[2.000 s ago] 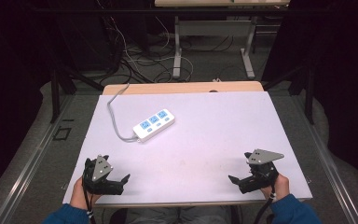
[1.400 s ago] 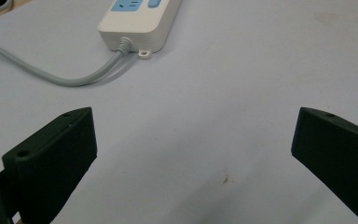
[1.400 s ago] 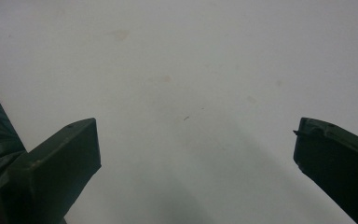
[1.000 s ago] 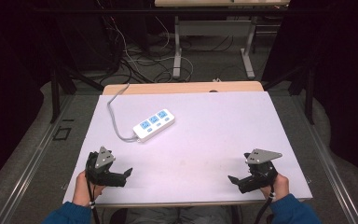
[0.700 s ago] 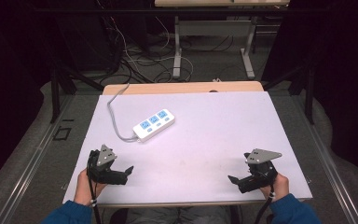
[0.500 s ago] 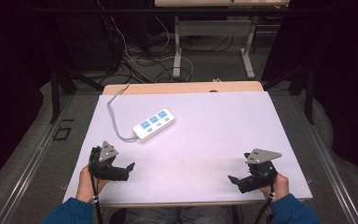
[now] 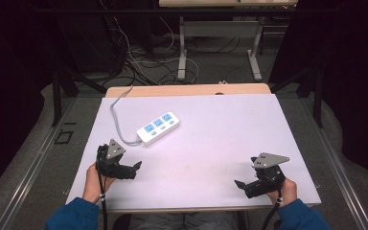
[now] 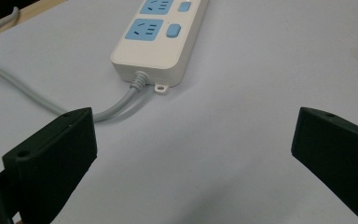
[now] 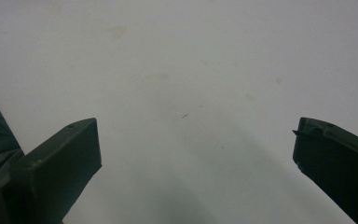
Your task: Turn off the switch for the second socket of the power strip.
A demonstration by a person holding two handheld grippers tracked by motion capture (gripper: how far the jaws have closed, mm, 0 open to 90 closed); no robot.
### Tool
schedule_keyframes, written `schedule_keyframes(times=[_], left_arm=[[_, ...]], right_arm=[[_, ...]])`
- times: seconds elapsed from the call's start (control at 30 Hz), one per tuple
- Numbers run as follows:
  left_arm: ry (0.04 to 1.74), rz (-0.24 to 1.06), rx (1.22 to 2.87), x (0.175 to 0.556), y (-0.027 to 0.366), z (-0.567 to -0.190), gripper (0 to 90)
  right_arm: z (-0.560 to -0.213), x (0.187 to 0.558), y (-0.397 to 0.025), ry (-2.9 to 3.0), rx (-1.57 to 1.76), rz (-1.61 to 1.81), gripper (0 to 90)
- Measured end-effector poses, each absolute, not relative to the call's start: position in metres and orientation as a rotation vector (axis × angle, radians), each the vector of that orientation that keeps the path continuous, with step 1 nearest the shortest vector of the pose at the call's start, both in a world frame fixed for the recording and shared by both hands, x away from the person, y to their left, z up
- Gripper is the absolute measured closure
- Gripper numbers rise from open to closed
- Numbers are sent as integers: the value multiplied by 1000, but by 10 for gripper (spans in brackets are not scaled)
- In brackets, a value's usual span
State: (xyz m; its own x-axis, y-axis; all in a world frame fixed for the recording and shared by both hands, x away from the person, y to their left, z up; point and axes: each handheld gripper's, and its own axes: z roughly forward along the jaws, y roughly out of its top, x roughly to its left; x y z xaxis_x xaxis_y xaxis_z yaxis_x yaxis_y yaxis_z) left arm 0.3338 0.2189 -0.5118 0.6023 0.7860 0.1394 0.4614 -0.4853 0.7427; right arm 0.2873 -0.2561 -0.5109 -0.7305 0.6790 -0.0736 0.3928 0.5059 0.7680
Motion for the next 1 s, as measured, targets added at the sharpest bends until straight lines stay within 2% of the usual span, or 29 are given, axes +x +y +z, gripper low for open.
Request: schedule_keyframes(times=[1.0], left_arm=[[982,645,2150,369,206,-510,1]], right_arm=[[-511,287,-256,2386,901,1078,4]])
